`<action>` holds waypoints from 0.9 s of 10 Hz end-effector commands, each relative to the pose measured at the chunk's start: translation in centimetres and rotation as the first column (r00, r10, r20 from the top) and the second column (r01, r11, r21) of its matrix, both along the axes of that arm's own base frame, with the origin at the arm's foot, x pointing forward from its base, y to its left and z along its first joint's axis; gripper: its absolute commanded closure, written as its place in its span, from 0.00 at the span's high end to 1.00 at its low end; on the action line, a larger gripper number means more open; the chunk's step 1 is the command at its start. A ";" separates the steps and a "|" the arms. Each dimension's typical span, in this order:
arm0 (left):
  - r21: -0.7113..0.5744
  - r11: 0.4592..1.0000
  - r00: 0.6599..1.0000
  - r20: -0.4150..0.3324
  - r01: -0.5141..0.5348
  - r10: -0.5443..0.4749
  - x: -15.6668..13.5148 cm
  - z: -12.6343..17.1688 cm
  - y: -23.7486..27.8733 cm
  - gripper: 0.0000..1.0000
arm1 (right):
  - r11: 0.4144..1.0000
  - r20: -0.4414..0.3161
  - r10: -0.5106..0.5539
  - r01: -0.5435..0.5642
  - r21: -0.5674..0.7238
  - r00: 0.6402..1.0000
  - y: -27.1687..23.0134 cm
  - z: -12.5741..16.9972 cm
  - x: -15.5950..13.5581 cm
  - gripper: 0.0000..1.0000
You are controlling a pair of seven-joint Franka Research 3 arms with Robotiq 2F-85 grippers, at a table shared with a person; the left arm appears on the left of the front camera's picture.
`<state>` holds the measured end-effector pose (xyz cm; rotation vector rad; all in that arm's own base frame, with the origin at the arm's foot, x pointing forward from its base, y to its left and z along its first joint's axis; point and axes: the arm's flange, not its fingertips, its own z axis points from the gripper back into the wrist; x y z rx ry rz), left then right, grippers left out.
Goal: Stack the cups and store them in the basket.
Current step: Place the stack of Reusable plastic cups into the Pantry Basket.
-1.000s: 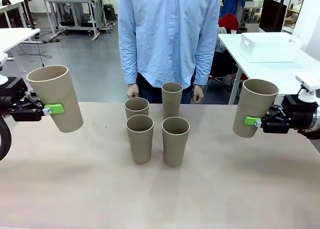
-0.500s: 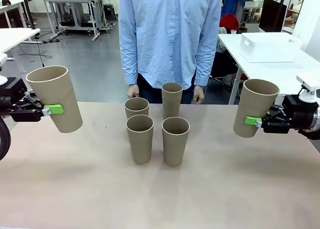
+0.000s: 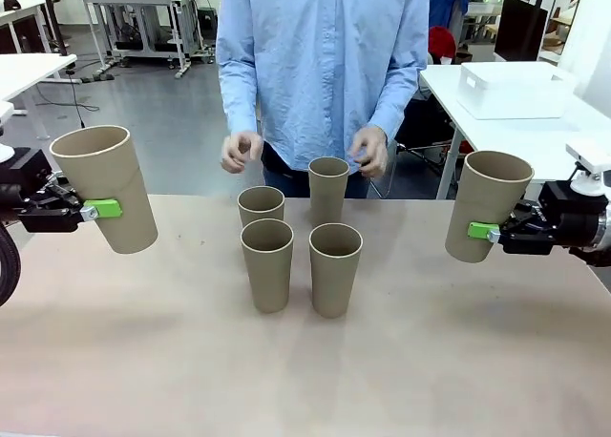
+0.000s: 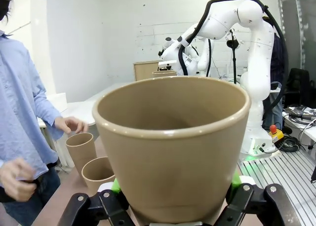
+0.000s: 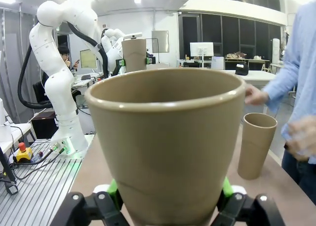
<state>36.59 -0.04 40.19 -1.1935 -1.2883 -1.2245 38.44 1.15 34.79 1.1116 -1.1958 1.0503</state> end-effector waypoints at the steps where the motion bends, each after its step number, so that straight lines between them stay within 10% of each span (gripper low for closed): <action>1: -0.003 1.000 1.000 0.007 0.004 -0.004 -0.3 0.3 0.2 0.85 | 1.000 0.011 -0.002 0.002 -0.003 1.000 0.0 0.2 0.0 0.84; 9: -0.003 1.000 1.000 0.007 0.004 -0.004 -0.3 0.3 0.2 0.85 | 1.000 0.011 -0.002 0.002 -0.003 1.000 0.0 0.2 0.0 0.84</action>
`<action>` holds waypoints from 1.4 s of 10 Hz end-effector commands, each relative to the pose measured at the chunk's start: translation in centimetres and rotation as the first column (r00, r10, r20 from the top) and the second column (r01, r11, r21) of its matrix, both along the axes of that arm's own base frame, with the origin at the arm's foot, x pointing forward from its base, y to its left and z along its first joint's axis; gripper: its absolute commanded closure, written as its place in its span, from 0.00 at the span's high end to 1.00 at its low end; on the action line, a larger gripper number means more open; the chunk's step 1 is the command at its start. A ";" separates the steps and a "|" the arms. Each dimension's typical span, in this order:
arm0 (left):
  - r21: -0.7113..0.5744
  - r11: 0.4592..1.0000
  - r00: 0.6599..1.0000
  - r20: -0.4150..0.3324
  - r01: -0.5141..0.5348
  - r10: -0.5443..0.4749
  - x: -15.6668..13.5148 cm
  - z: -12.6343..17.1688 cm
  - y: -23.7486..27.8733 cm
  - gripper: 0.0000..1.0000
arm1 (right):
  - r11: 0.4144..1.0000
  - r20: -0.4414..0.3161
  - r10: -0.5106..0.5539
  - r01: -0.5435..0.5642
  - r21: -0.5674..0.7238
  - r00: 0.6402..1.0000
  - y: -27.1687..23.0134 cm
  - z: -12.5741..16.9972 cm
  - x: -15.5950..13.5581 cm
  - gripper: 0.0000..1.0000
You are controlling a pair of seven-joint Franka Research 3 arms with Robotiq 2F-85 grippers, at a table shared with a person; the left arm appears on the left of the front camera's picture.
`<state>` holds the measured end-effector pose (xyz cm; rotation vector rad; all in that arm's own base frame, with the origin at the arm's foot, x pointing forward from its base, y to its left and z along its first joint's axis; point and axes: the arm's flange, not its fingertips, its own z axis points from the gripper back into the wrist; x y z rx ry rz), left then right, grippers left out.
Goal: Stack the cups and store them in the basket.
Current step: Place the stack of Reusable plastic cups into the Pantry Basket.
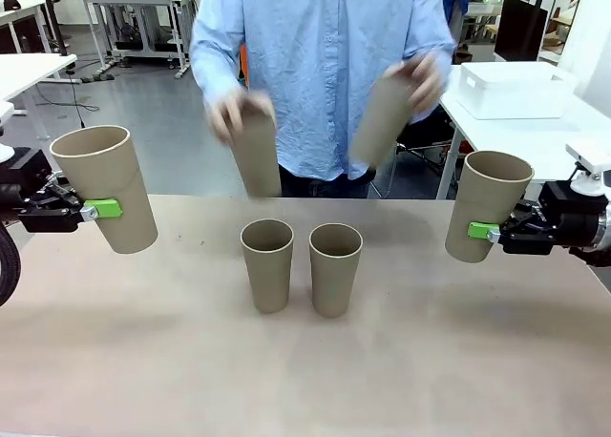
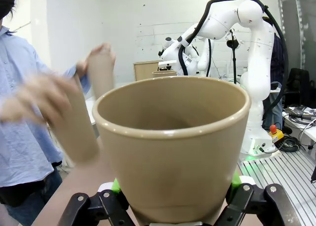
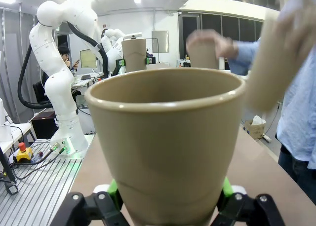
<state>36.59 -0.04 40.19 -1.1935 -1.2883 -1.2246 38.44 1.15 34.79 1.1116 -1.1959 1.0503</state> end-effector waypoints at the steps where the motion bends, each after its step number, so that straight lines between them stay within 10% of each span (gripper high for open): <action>1: -0.003 1.000 1.000 0.007 0.004 -0.004 -0.3 0.3 0.2 0.85 | 1.000 0.011 -0.002 0.002 -0.003 1.000 0.0 0.2 0.0 0.84; 14: -0.003 1.000 1.000 0.007 0.004 -0.004 -0.3 0.3 0.2 0.85 | 1.000 0.011 -0.002 0.002 -0.003 1.000 0.0 0.2 0.0 0.84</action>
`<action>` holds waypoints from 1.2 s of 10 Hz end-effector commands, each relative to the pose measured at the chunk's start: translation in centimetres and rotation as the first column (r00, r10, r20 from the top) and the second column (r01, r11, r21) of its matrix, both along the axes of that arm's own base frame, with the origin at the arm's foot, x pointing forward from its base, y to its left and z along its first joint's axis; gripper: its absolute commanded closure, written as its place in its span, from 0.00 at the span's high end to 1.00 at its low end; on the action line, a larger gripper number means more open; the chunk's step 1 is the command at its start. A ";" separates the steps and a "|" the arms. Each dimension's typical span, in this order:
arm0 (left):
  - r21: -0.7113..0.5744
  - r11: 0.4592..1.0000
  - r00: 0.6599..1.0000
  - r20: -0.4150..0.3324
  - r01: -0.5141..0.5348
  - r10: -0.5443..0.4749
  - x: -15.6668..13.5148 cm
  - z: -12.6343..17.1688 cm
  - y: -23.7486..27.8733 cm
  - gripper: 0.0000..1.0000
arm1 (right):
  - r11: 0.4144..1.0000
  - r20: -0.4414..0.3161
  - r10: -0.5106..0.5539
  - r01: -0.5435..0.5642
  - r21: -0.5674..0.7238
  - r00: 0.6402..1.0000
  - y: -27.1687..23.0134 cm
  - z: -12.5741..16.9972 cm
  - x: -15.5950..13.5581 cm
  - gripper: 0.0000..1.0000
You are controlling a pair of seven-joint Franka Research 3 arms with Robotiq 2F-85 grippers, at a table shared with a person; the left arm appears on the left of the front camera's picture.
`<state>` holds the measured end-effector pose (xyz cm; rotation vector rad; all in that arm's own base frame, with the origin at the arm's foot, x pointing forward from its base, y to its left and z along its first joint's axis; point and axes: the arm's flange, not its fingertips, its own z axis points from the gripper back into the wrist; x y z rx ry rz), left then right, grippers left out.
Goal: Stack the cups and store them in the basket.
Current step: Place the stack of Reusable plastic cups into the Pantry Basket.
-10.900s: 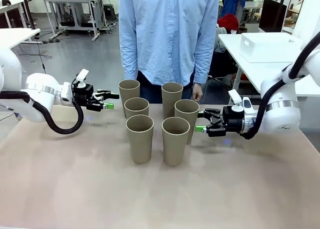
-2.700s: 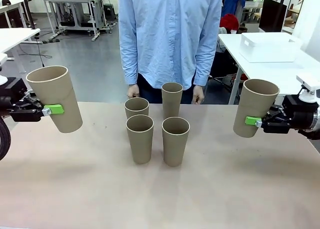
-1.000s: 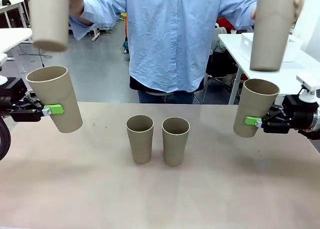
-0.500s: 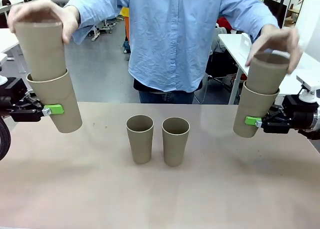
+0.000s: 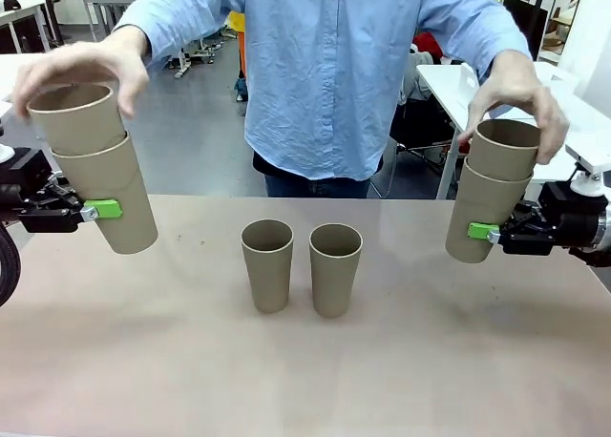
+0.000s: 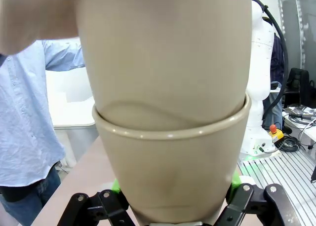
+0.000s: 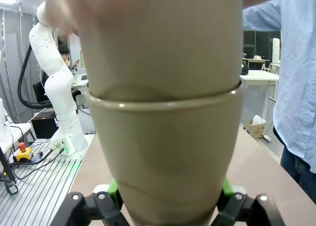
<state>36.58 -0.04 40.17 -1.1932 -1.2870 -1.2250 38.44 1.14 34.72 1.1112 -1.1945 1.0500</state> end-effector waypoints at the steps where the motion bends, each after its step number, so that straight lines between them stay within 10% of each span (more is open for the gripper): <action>1: -0.004 1.000 1.000 0.007 0.004 -0.004 -0.3 0.3 0.2 0.85 | 1.000 0.012 -0.002 0.002 -0.002 1.000 0.0 0.2 0.0 0.84; 12: -0.004 1.000 1.000 0.007 0.004 -0.004 -0.3 0.3 0.2 0.85 | 1.000 0.012 -0.002 0.002 -0.002 1.000 0.0 0.2 0.0 0.84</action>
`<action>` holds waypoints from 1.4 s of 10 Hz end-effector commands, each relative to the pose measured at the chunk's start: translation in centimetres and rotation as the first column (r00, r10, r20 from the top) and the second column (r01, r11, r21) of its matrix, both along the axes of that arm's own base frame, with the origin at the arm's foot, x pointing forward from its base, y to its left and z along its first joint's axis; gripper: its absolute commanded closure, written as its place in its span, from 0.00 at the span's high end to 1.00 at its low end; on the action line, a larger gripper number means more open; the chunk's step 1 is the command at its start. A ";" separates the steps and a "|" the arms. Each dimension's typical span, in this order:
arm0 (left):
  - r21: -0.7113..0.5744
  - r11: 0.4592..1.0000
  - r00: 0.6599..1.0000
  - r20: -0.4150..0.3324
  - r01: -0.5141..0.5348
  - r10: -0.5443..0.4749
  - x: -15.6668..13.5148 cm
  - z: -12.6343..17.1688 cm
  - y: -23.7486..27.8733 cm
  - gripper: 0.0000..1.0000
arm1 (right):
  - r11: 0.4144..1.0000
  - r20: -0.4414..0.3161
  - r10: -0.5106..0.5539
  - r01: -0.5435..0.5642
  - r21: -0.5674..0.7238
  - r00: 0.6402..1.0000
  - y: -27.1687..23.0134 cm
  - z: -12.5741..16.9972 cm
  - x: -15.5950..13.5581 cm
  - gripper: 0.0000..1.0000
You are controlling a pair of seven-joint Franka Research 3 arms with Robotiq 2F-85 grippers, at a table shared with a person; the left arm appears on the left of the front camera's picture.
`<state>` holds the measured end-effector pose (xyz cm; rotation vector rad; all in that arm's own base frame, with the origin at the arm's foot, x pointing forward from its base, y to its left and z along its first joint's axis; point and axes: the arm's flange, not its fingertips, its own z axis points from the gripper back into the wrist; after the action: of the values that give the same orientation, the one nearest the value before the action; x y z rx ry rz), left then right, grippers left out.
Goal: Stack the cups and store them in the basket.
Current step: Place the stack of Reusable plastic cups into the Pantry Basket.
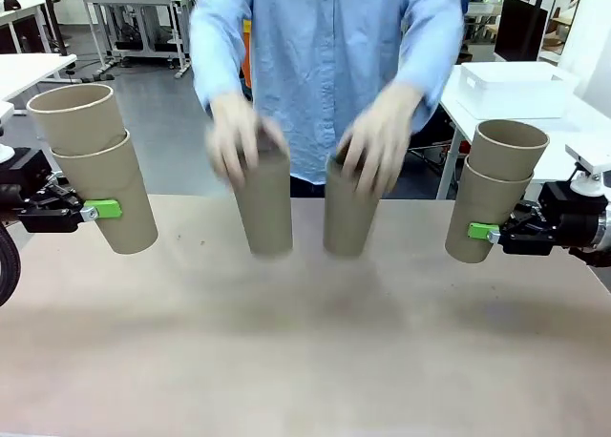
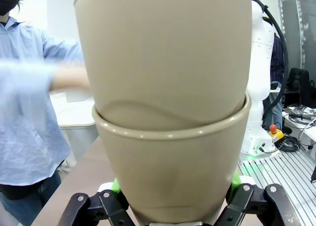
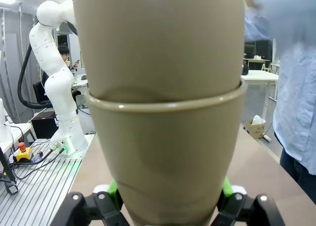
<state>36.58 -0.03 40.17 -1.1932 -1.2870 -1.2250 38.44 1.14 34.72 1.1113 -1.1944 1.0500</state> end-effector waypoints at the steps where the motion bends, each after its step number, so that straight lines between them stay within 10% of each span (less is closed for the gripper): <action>1: -0.004 1.000 1.000 0.007 0.004 -0.004 -0.3 0.3 0.2 0.85 | 1.000 0.012 -0.002 0.002 -0.002 1.000 0.0 0.2 0.0 0.84; 14: -0.004 1.000 1.000 0.007 0.004 -0.004 -0.3 0.3 0.2 0.85 | 1.000 0.012 -0.002 0.002 -0.002 1.000 0.0 0.2 0.0 0.84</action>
<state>36.58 -0.03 40.16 -1.1928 -1.2869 -1.2249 38.45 1.13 34.67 1.1105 -1.1933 1.0495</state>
